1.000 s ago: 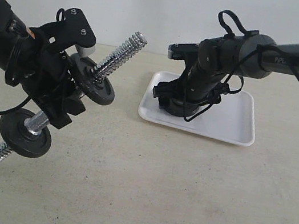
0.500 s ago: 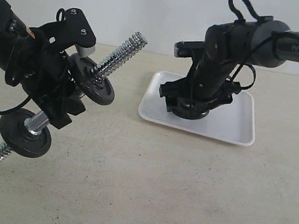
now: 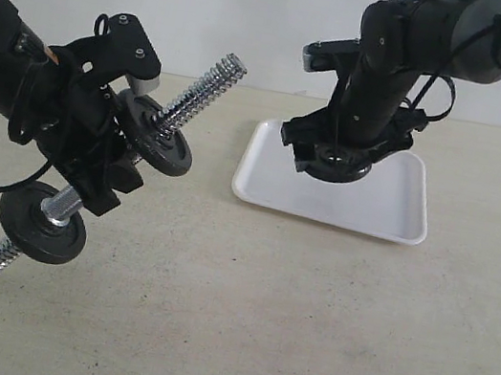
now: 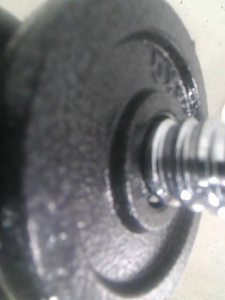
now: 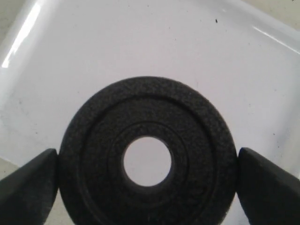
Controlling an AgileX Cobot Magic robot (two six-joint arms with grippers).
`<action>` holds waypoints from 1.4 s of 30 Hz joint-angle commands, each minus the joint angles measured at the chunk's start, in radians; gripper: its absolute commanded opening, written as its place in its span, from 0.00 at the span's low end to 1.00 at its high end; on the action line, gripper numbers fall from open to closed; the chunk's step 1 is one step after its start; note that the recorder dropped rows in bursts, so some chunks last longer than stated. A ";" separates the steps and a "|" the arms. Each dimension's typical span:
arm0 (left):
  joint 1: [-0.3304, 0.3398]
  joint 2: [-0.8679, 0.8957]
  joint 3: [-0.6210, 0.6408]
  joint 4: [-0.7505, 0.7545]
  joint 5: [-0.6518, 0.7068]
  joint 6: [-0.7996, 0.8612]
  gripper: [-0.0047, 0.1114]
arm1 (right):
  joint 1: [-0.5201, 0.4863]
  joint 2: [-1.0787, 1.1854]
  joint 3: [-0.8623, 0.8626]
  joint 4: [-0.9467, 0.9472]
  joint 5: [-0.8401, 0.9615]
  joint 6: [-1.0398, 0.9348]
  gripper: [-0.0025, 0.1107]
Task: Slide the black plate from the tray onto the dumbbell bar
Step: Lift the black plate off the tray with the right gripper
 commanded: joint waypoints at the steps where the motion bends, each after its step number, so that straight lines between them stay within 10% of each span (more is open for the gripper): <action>1: -0.001 -0.058 -0.026 -0.040 -0.094 0.001 0.08 | -0.028 -0.029 -0.011 0.009 0.017 -0.003 0.02; 24: -0.001 -0.058 0.013 -0.040 -0.105 0.011 0.08 | -0.348 -0.029 -0.011 1.141 0.405 -0.711 0.02; 42: -0.003 -0.029 0.016 -0.151 -0.134 0.086 0.08 | -0.349 -0.029 -0.011 1.322 0.405 -0.672 0.02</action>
